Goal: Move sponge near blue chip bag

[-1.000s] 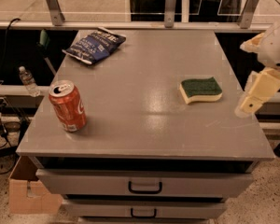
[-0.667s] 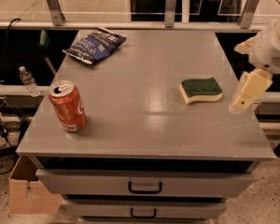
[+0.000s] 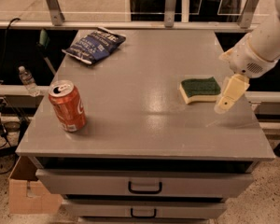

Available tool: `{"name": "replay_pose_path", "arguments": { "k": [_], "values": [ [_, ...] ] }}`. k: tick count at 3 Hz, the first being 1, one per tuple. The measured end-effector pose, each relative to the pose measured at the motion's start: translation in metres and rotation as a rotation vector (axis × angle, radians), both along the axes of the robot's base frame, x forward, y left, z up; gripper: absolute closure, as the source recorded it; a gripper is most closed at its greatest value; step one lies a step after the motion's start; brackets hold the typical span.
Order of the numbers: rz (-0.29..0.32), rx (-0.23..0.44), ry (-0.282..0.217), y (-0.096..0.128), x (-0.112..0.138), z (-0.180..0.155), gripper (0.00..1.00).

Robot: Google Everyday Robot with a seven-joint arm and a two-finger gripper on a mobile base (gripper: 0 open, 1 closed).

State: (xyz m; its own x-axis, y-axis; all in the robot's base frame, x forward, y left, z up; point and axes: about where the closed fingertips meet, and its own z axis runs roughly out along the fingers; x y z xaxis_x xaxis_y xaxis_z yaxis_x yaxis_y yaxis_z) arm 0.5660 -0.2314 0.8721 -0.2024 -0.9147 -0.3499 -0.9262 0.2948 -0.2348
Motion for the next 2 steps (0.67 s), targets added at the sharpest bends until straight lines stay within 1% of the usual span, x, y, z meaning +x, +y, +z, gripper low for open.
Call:
{"name": "replay_pose_path", "arguments": {
  "k": [1,2],
  "values": [
    [0.034,0.004,0.028,0.015,0.014,-0.018,0.00],
    [0.056,-0.001,0.060,0.026,0.020,-0.034,0.16]
  ]
}}
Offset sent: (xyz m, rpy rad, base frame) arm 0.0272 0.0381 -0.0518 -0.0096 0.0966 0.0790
